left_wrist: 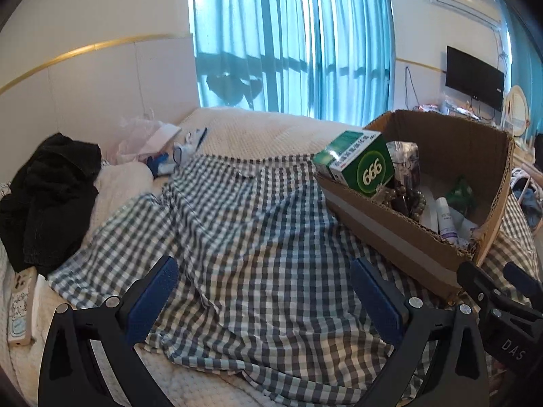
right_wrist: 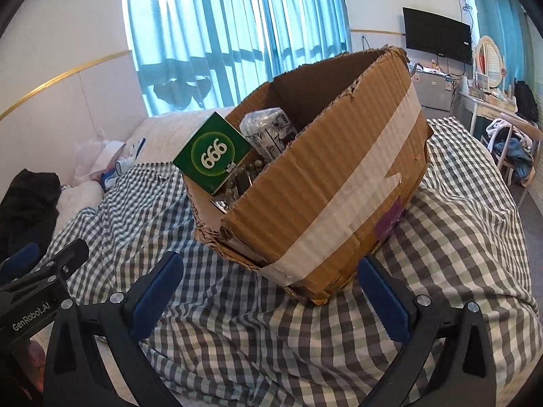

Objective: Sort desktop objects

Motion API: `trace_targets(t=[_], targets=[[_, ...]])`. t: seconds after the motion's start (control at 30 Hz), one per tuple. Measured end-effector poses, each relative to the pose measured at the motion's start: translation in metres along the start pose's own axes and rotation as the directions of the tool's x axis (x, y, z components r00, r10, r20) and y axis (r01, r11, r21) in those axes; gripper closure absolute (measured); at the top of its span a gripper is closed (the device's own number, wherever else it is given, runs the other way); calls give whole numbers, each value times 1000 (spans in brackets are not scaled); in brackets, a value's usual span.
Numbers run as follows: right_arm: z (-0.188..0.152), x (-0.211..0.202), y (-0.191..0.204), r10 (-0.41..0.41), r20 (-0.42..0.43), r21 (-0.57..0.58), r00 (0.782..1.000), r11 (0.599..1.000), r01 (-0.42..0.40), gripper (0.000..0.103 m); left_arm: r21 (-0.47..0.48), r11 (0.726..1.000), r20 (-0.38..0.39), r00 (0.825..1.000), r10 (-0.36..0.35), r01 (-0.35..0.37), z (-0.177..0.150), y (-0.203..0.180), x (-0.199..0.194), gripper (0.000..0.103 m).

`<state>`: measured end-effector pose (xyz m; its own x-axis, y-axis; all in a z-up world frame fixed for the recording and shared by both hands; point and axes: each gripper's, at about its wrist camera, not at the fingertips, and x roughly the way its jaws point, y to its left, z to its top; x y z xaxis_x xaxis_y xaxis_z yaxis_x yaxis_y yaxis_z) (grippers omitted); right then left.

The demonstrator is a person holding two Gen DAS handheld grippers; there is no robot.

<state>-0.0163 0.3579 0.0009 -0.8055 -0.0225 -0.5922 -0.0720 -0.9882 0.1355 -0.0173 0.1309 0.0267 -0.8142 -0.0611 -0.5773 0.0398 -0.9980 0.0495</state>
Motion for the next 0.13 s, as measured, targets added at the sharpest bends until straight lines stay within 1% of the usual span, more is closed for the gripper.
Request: trace_targets(t=[0.13], targets=[[-2,2,1,0,-9,-1,1000,1000,0,1,-34,999,-36,999,-23,22,-2,2,7,0]])
